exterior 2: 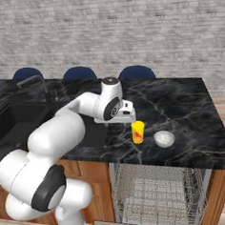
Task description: Pick up the cup and bowl from the counter, place them in the dishwasher, and close the dishwasher door.
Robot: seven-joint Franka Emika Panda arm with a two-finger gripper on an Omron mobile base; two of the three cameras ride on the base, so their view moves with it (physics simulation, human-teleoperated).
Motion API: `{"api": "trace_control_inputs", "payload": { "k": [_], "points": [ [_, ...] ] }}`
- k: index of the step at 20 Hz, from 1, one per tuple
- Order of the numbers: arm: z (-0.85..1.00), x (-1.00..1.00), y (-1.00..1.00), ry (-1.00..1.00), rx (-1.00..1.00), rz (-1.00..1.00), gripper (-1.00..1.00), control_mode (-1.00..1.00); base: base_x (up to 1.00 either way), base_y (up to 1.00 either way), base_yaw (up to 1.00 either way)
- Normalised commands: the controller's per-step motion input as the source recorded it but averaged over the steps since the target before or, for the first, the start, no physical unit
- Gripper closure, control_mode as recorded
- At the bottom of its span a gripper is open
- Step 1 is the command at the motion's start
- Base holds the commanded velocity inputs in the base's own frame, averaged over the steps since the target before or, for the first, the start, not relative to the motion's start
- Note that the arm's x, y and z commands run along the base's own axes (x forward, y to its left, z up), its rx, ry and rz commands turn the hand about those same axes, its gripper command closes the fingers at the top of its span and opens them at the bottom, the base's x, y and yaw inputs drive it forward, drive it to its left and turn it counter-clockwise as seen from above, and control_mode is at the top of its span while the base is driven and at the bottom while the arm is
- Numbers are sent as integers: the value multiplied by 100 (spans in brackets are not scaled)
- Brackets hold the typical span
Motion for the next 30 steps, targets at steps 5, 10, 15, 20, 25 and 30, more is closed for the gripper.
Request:
{"api": "trace_control_inputs", "payload": {
  "k": [5, 10, 15, 20, 25, 30],
  "points": [
    [-17, 33, -22, 1, 0, 0, -100, -100, 0, 0, 0],
    [-15, 37, -18, 2, 0, 0, -100, -100, 0, 0, 0],
    [-18, 33, -15, 1, 0, 0, -100, -100, 0, 0, 0],
    [-22, 30, -15, 1, 0, 0, -100, -100, 0, 0, 0],
    [-25, 29, -14, 1, 0, 0, -100, -100, 0, 0, 0],
    [-23, 29, -14, 1, 0, 0, -100, -100, 0, 0, 0]
  ]
}}
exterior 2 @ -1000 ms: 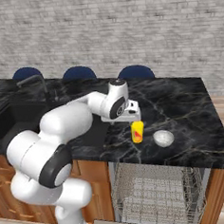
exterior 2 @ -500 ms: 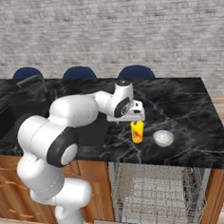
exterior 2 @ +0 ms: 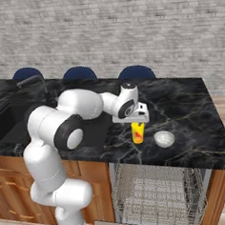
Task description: Pick up the cup and bowl from the counter, place them in the dishwasher, and close the dishwasher door.
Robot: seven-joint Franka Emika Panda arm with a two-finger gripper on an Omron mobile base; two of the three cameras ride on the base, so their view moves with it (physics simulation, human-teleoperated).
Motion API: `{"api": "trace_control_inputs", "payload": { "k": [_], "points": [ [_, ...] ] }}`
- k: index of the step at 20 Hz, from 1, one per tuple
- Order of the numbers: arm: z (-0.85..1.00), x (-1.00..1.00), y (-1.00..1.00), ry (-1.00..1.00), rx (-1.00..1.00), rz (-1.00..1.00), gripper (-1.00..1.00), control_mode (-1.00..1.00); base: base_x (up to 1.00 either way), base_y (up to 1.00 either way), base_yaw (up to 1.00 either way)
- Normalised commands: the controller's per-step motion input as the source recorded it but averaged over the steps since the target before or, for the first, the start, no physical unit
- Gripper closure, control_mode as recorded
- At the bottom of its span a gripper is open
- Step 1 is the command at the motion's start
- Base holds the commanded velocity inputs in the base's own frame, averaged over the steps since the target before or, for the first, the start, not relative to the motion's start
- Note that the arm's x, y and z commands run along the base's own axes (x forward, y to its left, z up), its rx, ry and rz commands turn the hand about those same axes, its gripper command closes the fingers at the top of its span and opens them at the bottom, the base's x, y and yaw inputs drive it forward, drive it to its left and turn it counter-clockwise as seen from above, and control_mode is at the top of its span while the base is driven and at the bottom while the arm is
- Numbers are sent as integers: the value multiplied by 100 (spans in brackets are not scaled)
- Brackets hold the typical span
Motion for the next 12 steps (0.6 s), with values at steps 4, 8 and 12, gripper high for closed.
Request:
{"api": "trace_control_inputs", "payload": {
  "k": [4, 8, 12],
  "points": [
    [-21, 31, -15, 1, 0, 0, -100, -100, 0, 0, 0],
    [-21, 30, -14, 1, 0, 0, -100, -100, 0, 0, 0],
    [-22, 31, -12, 1, 1, 0, 100, -100, 0, 0, 0]
  ]
}}
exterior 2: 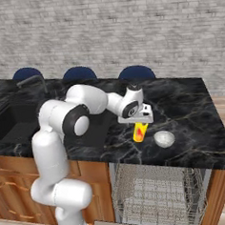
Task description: Pick up the cup and bowl from the counter, place them in the dishwasher, and close the dishwasher door.
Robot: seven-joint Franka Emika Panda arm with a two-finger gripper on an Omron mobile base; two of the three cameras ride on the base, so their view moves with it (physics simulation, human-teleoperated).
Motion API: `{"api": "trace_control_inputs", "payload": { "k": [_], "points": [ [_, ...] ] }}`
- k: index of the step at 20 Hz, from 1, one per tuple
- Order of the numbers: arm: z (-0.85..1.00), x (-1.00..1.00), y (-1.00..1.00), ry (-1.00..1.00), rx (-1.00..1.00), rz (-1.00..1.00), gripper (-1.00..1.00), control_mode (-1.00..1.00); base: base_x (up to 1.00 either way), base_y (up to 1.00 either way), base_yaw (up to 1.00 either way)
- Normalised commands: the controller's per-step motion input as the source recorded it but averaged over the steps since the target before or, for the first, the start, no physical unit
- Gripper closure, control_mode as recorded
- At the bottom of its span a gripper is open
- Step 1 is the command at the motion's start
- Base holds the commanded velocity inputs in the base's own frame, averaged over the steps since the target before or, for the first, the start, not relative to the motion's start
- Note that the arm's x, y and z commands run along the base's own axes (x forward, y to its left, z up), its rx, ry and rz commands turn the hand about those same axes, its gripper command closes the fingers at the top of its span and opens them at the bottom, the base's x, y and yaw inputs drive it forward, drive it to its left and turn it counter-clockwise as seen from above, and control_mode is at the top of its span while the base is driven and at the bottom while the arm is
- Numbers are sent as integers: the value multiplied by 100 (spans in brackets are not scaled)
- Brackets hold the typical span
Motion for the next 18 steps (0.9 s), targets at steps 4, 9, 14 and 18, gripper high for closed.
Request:
{"api": "trace_control_inputs", "payload": {
  "k": [4, 9, 14, 18],
  "points": [
    [-22, 24, -3, 2, 1, 0, 100, -100, 0, 0, 0],
    [-3, 0, 1, 0, 0, 0, 100, -100, 0, 0, 0],
    [0, -21, 29, -7, 0, 0, 100, -100, 0, 0, 0],
    [1, -60, 30, -19, 0, 0, 100, -100, 0, 0, 0]
  ]
}}
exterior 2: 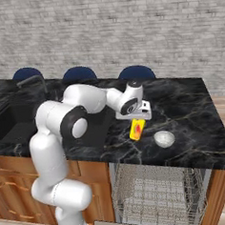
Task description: Pick up the cup and bowl from the counter, place them in the dishwasher, and close the dishwasher door.
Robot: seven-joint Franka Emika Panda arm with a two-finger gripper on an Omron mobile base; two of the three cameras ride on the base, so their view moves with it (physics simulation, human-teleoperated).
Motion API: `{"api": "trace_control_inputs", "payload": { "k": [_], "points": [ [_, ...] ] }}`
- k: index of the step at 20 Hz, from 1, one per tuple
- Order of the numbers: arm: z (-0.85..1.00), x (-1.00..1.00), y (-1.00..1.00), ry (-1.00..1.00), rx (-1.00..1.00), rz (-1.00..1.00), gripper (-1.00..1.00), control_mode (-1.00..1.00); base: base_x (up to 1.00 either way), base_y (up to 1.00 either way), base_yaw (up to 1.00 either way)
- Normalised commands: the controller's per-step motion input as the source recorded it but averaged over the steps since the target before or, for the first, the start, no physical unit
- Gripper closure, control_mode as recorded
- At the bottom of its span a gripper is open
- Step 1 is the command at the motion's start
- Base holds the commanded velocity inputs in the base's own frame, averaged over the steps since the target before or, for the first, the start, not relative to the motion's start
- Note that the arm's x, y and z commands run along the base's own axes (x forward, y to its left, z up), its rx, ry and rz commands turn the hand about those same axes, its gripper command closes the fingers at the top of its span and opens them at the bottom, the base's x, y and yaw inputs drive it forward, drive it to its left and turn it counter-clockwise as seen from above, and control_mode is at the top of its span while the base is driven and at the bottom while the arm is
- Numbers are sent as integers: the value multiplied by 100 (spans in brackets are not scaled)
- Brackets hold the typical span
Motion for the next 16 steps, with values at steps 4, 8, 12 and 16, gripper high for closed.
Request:
{"api": "trace_control_inputs", "payload": {
  "k": [4, 8, 12, 16],
  "points": [
    [3, -66, 7, -24, 0, 0, 100, -100, 0, 0, 0],
    [1, -57, 0, -20, 4, 0, 100, -100, 0, 0, 0],
    [9, -58, 0, -16, 10, -7, 100, -100, 0, 0, 0],
    [17, -54, 0, -12, 11, -17, 100, -100, 0, 0, 0]
  ]
}}
